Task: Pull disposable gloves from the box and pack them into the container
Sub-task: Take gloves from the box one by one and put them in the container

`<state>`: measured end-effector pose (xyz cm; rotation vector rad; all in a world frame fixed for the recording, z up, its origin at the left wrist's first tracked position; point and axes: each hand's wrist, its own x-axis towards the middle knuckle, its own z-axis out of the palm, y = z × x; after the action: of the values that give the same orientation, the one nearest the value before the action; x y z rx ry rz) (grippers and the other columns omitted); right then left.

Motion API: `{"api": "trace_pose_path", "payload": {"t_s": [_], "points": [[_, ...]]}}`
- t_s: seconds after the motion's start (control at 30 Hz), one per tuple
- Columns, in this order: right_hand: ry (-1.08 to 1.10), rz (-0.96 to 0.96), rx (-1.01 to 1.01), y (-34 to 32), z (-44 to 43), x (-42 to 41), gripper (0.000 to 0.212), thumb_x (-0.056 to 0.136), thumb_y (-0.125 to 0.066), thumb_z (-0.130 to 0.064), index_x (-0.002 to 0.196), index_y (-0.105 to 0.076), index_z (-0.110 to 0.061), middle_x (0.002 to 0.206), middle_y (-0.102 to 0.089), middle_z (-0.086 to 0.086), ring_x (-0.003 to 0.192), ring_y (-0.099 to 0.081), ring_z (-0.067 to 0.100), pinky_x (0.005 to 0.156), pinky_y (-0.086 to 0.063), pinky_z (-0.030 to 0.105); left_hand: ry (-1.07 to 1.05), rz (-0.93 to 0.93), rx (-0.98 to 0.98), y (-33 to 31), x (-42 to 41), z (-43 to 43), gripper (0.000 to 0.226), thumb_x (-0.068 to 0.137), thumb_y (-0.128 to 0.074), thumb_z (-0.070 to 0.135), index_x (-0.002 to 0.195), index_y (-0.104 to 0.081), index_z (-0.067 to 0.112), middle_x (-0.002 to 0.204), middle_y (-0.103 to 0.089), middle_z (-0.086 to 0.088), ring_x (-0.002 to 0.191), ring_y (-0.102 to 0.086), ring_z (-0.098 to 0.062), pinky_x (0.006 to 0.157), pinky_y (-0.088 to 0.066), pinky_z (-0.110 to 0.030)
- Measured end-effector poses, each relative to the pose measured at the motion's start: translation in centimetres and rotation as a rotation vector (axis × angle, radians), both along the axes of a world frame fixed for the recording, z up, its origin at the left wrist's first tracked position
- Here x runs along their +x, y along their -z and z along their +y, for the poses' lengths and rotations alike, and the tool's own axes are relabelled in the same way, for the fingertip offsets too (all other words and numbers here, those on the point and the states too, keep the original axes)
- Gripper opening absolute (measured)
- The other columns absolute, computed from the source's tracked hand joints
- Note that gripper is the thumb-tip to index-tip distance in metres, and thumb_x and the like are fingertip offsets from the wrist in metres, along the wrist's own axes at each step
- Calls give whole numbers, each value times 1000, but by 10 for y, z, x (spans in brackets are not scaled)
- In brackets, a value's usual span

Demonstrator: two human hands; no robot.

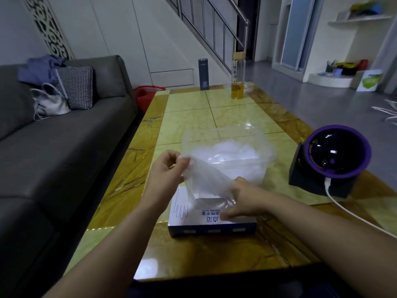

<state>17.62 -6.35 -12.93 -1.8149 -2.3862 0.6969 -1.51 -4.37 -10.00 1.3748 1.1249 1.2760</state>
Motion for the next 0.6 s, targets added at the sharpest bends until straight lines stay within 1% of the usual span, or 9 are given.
{"api": "trace_pose_path", "payload": {"t_s": [0.03, 0.07, 0.13, 0.2, 0.27, 0.37, 0.47, 0.53, 0.6], "points": [[8, 22, -12, 0, 0, 0, 33, 74, -76, -40, 87, -48, -27, 91, -42, -4, 91, -40, 14, 63, -38, 26, -22, -32, 9, -4, 0, 0, 16, 93, -56, 12, 78, -51, 14, 77, -61, -1, 72, -61, -13, 67, -54, -32], [-8, 18, -18, -2, 0, 1, 32, 75, -75, -40, 95, -54, -28, 90, -46, -5, 93, -42, 16, 62, -38, 25, -51, -73, 18, -9, -2, 1, 15, 94, -55, 13, 79, -52, 14, 74, -61, 2, 70, -61, -10, 65, -53, -30], [-36, 4, -12, -4, -1, 3, 64, 78, -74, -41, 134, -47, -24, 121, -55, -5, 113, -47, 17, 82, -44, 25, -94, -169, 27, -20, -7, 3, 12, 96, -52, 13, 83, -52, 12, 71, -63, 4, 67, -62, -7, 60, -54, -26], [18, 101, -6, -13, -1, 8, 76, 79, -73, -44, 143, -38, -21, 140, -48, -4, 122, -49, 13, 94, -40, 20, -88, -230, 10, -31, -12, 5, 10, 97, -50, 15, 89, -54, 10, 74, -63, -2, 71, -63, -10, 62, -56, -30], [84, 255, 47, -29, 0, 12, 61, 78, -74, -43, 130, -50, -22, 130, -56, -4, 108, -58, 7, 88, -46, 20, -62, -240, -38, -38, -15, 6, 11, 97, -50, 17, 94, -56, 9, 72, -63, -2, 73, -63, -13, 68, -57, -35], [163, 497, 295, -56, -2, 11, 22, 80, -73, -24, 89, -53, -28, 115, -59, -6, 95, -60, 4, 79, -51, 24, 5, -294, -161, -42, -20, 9, 14, 97, -50, 19, 100, -58, 7, 74, -61, 0, 77, -65, -14, 67, -58, -37], [202, 635, 497, -80, -6, 7, 29, 76, -67, -5, 72, -48, -27, 130, -49, -4, 115, -51, 10, 86, -44, 23, 117, -370, -298, -45, -21, 8, 12, 97, -48, 19, 93, -56, 11, 82, -53, -4, 83, -64, -20, 75, -56, -43], [163, 576, 456, -94, -6, 6, 28, 76, -69, -8, 72, -52, -30, 145, -34, -6, 132, -37, 9, 102, -36, 30, 175, -382, -351, -46, -22, 6, 12, 97, -46, 18, 90, -54, 12, 85, -52, -6, 87, -63, -23, 79, -52, -46], [130, 503, 353, -104, -4, 5, 24, 76, -73, -15, 73, -59, -34, 152, -28, -4, 139, -28, 9, 109, -30, 35, 217, -376, -382, -46, -24, 5, 12, 96, -46, 18, 90, -54, 12, 84, -54, -6, 85, -65, -24, 74, -54, -45]]}}
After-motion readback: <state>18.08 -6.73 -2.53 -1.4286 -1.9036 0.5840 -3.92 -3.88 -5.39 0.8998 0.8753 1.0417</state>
